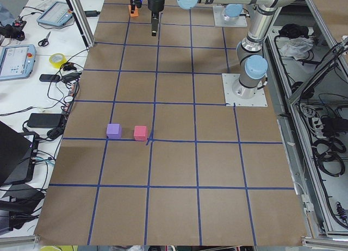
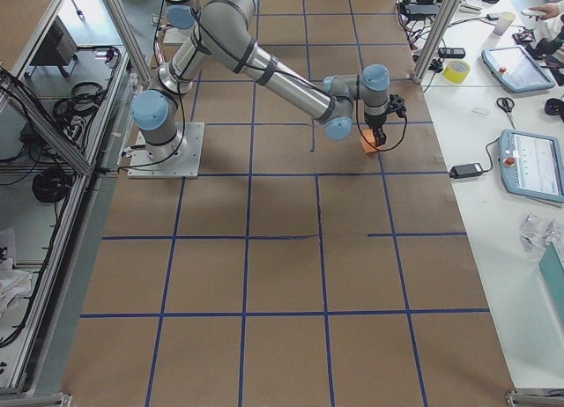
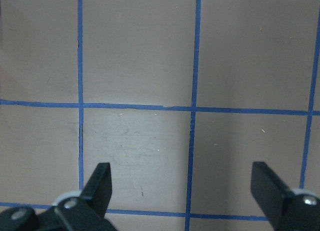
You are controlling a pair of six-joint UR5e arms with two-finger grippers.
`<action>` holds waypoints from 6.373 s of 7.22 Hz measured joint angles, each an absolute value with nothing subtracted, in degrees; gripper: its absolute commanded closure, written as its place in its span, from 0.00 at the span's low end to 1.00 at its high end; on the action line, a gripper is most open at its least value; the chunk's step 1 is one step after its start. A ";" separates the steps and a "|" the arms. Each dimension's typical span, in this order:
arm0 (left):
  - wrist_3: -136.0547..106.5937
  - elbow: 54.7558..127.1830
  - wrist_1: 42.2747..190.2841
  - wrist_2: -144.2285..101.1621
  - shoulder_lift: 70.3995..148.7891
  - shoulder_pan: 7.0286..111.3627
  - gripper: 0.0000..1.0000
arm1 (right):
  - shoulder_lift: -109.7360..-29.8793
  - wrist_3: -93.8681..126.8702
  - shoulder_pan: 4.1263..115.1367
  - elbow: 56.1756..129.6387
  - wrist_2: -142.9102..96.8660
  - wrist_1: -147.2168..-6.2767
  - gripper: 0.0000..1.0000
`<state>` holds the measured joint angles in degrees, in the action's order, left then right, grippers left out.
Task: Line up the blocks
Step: 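Close the right gripper on the orange cube, then carry the orange cube toward the table center with the right gripper, then release the orange cube and raise the right gripper while the left arm reaches toward it, then lower the left gripper onto the orange cube and close it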
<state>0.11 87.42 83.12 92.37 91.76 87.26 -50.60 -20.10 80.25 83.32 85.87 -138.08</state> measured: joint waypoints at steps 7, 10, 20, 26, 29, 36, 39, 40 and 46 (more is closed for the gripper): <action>0.29 87.30 83.00 92.23 91.73 86.94 0.00 | -52.05 12.11 100.27 77.95 86.76 -135.21 1.00; 1.82 87.33 83.03 92.17 91.85 87.00 0.00 | -47.81 23.15 108.34 75.44 86.91 -135.41 0.92; 2.24 86.19 76.01 91.48 99.19 86.81 0.00 | -51.33 26.86 109.64 75.64 92.54 -127.01 0.00; -2.06 80.92 65.17 89.44 117.87 88.39 0.00 | -76.56 9.76 100.07 80.48 93.88 -92.91 0.00; -9.45 73.87 63.43 89.50 125.48 96.15 0.00 | -81.82 7.28 95.91 85.22 94.09 -92.69 0.00; -17.27 68.39 60.83 90.13 133.83 105.98 0.00 | -85.69 5.25 90.91 85.53 89.70 -95.28 0.00; -16.80 68.91 60.82 90.09 136.17 106.16 0.00 | -87.66 5.04 90.74 86.39 89.76 -93.26 0.00; -16.80 69.02 60.82 90.09 136.75 106.17 0.16 | -88.44 4.98 90.74 86.74 89.77 -91.53 0.00; -17.55 69.27 60.82 90.21 135.45 106.16 1.00 | -90.38 2.34 90.71 89.77 90.06 -89.11 0.00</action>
